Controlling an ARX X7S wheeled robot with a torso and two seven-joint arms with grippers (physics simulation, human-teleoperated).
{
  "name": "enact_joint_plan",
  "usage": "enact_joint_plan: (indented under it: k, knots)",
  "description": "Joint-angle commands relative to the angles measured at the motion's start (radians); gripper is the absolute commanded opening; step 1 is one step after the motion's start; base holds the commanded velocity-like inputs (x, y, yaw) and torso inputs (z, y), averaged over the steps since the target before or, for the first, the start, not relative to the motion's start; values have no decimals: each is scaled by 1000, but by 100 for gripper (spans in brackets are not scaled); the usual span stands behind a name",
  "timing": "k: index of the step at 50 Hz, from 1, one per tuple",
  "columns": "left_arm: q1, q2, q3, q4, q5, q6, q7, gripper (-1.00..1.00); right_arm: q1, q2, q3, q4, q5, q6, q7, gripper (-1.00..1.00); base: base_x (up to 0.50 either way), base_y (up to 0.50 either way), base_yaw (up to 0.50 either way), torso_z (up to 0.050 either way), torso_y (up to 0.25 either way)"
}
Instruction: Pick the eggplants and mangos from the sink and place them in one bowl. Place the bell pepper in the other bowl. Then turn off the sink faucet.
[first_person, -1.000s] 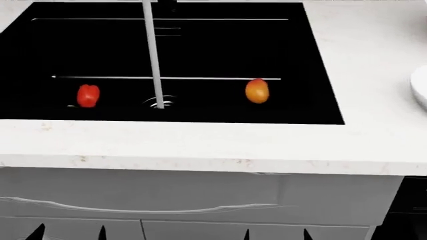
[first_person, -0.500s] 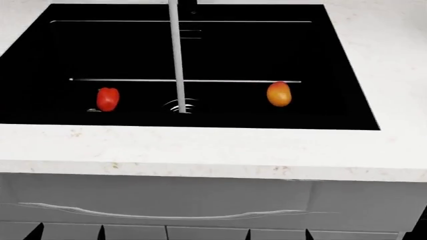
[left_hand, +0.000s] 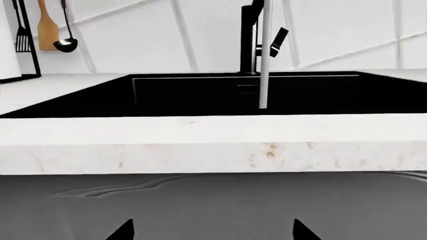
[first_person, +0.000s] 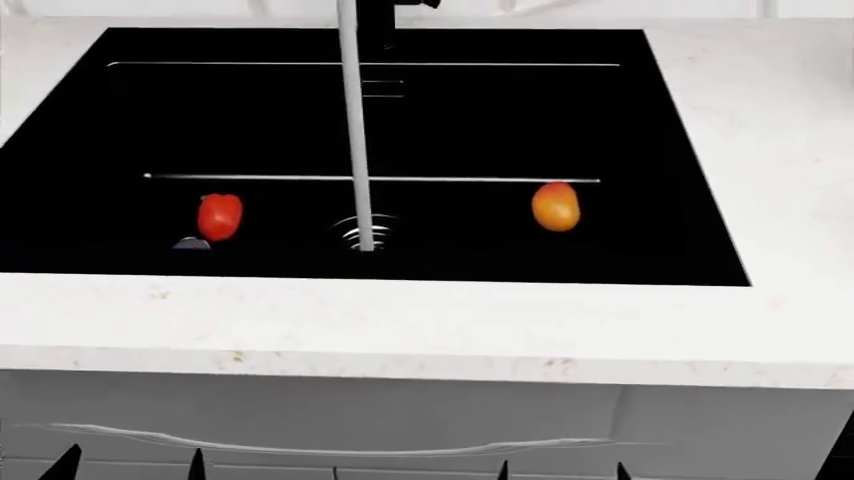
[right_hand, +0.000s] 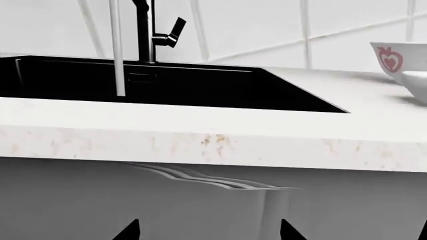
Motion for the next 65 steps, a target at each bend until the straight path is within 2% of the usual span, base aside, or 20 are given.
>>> enact_joint_plan:
  k: [1, 20, 27, 28, 41, 44, 46, 49, 51, 52, 56, 57, 59, 61, 62, 65]
  knots:
    - [-3, -6, 11, -4, -5, 5, -10, 100, 5, 9, -14, 3, 5, 8, 11, 100, 0, 0, 0, 50, 0]
    - [-4, -20, 31, -1, -10, 1, -22, 100, 9, 21, -32, 5, 13, 12, 25, 100, 0, 0, 0, 50, 0]
    - [-6, -25, 45, 4, 18, -6, -40, 100, 10, 24, -36, 5, 18, 14, 29, 100, 0, 0, 0, 0, 0]
    - [7, 117, -116, 0, 144, -15, 129, 100, -4, -113, 125, 4, -121, 19, -130, 100, 0, 0, 0, 0, 0]
    - [5, 78, -63, 23, 124, -46, 89, 100, -3, -74, 74, 2, -92, 26, -83, 100, 0, 0, 0, 0, 0]
    - [-8, 94, -65, 42, 117, -87, 57, 100, 2, -65, 44, -35, -134, 74, -67, 100, 0, 0, 0, 0, 0]
    - [-10, 68, -40, 58, 159, -85, 54, 100, 8, -64, 52, -96, -126, 124, -63, 100, 0, 0, 0, 0, 0]
    - [-44, 72, -63, 166, 101, -214, 66, 100, 49, -51, 58, -209, -129, 251, -67, 100, 0, 0, 0, 0, 0]
    - [-78, 59, -70, 274, 84, -337, 75, 100, 87, -45, 76, -327, -122, 379, -74, 100, 0, 0, 0, 0, 0]
    - [-120, 49, -56, 349, 124, -478, 55, 100, 121, -35, 86, -414, -119, 489, -86, 100, 0, 0, 0, 0, 0]
    - [-202, 43, -89, 503, 59, -677, 82, 100, 247, 6, 92, -586, -119, 758, -130, 100, 0, 0, 0, 0, 0]
    - [-211, 41, -90, 512, 55, -702, 81, 100, 259, 8, 97, -600, -114, 777, -135, 100, 0, 0, 0, 0, 0]
    - [-285, 37, -105, 567, 15, -847, 102, 100, 348, 32, 97, -663, -114, 916, -158, 100, 0, 0, 0, 0, 0]
    - [-343, 19, -94, 574, 15, -910, 109, 100, 448, 65, 94, -700, -109, 1041, -193, 100, 0, 0, 0, 0, 0]
    - [-439, 19, -124, 579, -10, -1019, 115, 100, 493, 74, 106, -712, -99, 1098, -210, 100, 0, 0, 0, 0, 0]
    - [-559, -8, -129, 571, -17, -1152, 118, 100, 600, 102, 132, -747, -84, 1262, -240, 100, 0, 0, 0, 0, 0]
